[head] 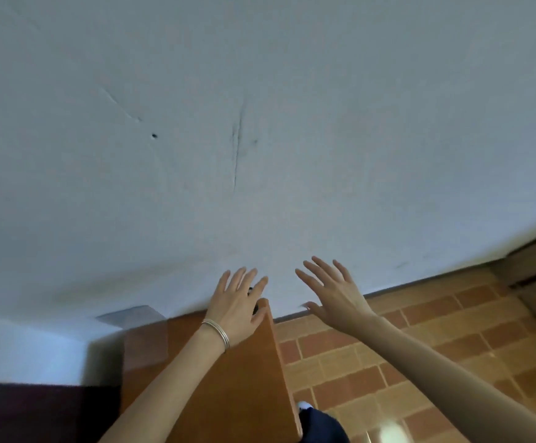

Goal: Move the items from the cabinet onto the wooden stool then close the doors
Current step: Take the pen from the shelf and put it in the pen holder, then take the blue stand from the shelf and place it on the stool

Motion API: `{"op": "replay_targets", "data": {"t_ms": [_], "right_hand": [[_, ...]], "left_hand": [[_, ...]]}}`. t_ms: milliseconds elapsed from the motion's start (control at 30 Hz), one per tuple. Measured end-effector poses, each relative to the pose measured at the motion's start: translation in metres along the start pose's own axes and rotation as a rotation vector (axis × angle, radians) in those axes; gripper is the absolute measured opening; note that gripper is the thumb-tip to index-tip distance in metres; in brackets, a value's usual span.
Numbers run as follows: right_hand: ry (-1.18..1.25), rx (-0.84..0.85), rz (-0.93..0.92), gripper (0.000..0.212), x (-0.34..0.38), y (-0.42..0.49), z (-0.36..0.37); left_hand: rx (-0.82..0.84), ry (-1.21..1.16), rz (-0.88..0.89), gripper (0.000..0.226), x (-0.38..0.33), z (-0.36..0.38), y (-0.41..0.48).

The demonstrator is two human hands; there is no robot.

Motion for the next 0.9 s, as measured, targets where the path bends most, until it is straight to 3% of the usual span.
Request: {"op": "replay_targets", "data": {"t_ms": [233, 500, 733, 900], "right_hand": [[-0.054, -0.129, 0.392, 0.069, -0.059, -0.111, -0.053], [-0.078, -0.249, 0.886, 0.071, -0.141, -0.316, -0.113], [-0.167, -0.218, 1.341, 0.061, -0.153, -0.538, -0.131], [-0.2, -0.177, 1.551, 0.062, -0.133, -0.672, -0.126]], "left_hand": [[-0.097, 0.048, 0.423, 0.055, -0.09, -0.063, 0.056], [-0.262, -0.067, 0.923, 0.055, -0.284, -0.133, 0.085], [-0.244, -0.071, 1.302, 0.058, -0.494, -0.147, 0.042], [-0.228, -0.017, 1.543, 0.06, -0.627, -0.131, -0.031]]}}
Point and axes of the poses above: each hand's wrist, its own y-axis towards the middle knuckle, its own z-axis out of the palm, x = y × z, the point moved 7 cm from there along y, towards the middle knuckle, and after that the axes turned 14 degrees about z, right-handed, at the moved point
